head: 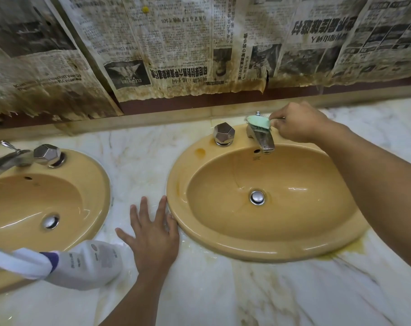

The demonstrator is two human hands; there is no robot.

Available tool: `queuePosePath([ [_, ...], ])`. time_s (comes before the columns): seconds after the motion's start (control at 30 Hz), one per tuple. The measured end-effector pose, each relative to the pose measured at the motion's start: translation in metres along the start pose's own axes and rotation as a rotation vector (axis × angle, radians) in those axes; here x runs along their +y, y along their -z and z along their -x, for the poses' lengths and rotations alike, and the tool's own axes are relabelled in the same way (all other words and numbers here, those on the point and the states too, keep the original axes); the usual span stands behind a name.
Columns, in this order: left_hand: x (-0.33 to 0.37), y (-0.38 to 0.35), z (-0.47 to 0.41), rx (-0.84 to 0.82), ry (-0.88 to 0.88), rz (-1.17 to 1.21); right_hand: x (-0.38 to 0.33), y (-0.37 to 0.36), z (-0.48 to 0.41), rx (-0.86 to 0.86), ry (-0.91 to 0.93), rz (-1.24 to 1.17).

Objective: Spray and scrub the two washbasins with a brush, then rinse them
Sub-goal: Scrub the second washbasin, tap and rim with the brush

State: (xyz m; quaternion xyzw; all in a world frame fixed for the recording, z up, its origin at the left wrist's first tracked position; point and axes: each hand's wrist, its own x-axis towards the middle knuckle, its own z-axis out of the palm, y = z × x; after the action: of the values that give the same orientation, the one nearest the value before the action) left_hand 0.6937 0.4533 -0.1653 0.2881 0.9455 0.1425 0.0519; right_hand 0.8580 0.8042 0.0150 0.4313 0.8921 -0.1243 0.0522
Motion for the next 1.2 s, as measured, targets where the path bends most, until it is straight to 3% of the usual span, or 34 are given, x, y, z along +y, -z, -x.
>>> queuePosePath([
  [0.2, 0.0, -0.001, -0.001, -0.002, -0.001, -0.012, -0.002, 0.01, 0.035, -0.04, 0.061, -0.026],
  [0.37, -0.001, -0.002, -0.001, -0.006, 0.007, -0.008, -0.043, -0.018, 0.087, 0.099, 0.08, -0.166],
  [0.5, -0.001, -0.001, -0.002, -0.015, 0.012, -0.003, -0.08, -0.069, 0.058, 0.093, 0.12, -0.236],
  [0.7, -0.001, 0.0, -0.002, -0.011, 0.013, 0.012, -0.103, -0.12, 0.002, 0.089, -0.057, -0.255],
  [0.87, -0.002, -0.001, -0.003, -0.009, 0.006, -0.004, -0.138, -0.133, 0.032, -0.018, 0.177, -0.177],
  [1.03, 0.0, 0.0, -0.002, -0.007, 0.015, -0.008, -0.126, -0.123, 0.017, 0.083, -0.005, -0.109],
  [1.2, -0.002, -0.002, -0.002, -0.006, 0.012, -0.01, -0.141, -0.114, -0.029, 0.071, -0.039, -0.185],
])
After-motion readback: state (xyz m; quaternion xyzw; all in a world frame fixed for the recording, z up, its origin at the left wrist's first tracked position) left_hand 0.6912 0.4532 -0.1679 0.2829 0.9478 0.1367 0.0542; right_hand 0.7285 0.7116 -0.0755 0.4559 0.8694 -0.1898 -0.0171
